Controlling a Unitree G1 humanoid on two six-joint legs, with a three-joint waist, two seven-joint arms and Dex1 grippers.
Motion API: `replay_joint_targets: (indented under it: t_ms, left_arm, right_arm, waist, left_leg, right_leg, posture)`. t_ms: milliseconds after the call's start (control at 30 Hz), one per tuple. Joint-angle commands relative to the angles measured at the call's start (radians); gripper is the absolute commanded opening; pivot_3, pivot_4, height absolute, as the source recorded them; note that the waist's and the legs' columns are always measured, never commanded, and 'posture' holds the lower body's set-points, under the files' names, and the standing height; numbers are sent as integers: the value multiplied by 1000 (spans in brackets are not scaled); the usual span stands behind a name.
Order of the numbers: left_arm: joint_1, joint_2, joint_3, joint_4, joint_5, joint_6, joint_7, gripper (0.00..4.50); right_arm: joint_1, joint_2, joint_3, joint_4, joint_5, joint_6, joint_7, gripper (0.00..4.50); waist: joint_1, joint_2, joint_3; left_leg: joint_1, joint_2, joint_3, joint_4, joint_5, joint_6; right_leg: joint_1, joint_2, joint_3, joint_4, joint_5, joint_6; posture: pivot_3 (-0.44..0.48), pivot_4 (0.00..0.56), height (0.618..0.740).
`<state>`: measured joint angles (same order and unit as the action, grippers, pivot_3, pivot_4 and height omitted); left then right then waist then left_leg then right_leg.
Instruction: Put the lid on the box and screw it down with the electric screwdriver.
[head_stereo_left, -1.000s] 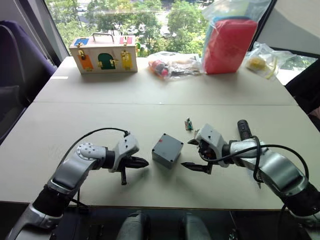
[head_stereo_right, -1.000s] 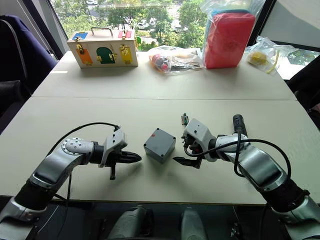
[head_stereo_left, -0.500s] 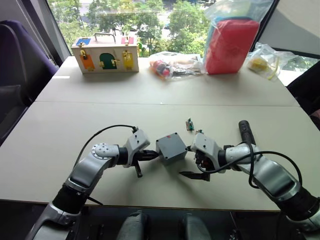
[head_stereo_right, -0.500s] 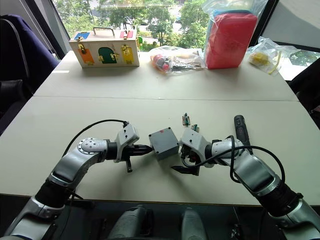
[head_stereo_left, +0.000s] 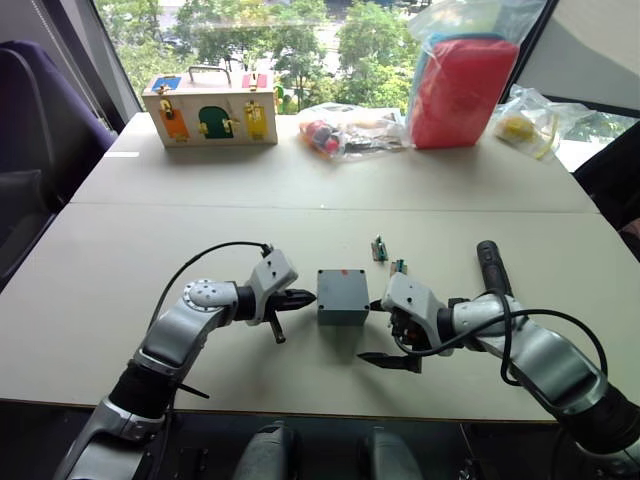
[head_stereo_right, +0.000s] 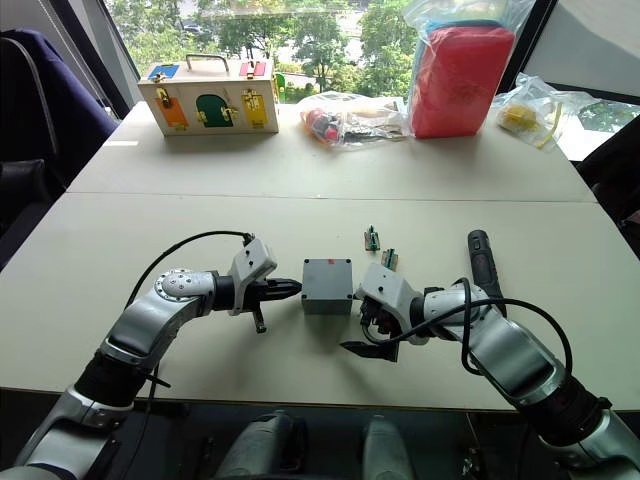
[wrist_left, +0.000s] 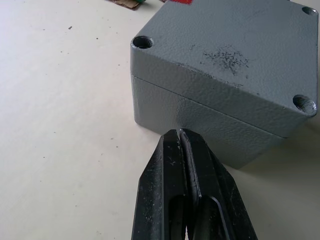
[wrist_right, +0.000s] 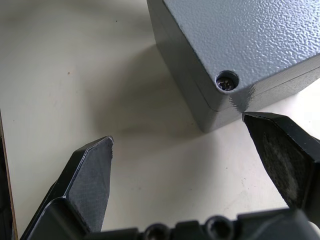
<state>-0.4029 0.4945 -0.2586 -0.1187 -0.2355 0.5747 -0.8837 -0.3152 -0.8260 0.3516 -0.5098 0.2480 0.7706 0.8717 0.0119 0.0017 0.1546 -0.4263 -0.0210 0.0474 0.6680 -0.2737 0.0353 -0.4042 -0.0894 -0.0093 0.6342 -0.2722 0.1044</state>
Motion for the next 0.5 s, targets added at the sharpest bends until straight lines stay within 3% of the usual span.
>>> replay_joint_targets:
  t_ms: [33, 267, 300, 400, 500]
  left_arm:
    - [-16, -8, 17, -19, -13, -14, -2, 0]
    - [7, 28, 37, -45, -19, -3, -15, 0]
    - [15, 49, 40, -59, -26, 8, -32, 0]
    - [71, 232, 67, -94, -64, 22, -188, 0]
    - [28, 276, 112, -39, -83, 13, -200, 0]
  right_arm:
    - [-5, -3, -18, -44, 4, -12, 12, 4461]
    - [34, -41, -118, -87, 63, 38, 25, 4461]
    - [43, -43, -157, -101, 94, 62, 30, 4461]
    - [-3, -11, -390, -73, 281, 188, 41, 4461]
    - [-85, 50, -482, 6, 341, 227, -22, 4461]
  waist:
    - [0, 0, 0]
    - [1, 0, 0]
    - [0, 0, 0]
    - [-16, -1, 0]
    - [-22, 0, 0]
  left_leg:
    - [0, 0, 0, 0, 0, 0]
    - [0, 0, 0, 0, 0, -1]
    - [0, 0, 0, 0, 0, 0]
    - [0, 1, 0, 0, 0, 0]
    - [1, 1, -1, -2, 1, -2]
  right_leg:
    - [0, 0, 0, 0, 0, 0]
    - [0, 0, 0, 0, 0, 0]
    - [0, 0, 0, 0, 0, 0]
    - [0, 0, 0, 0, 0, 0]
    - [0, 0, 0, 0, 0, 0]
  posture:
    - [0, 150, 740]
    - [0, 150, 740]
    - [0, 150, 740]
    - [0, 150, 740]
    - [0, 150, 740]
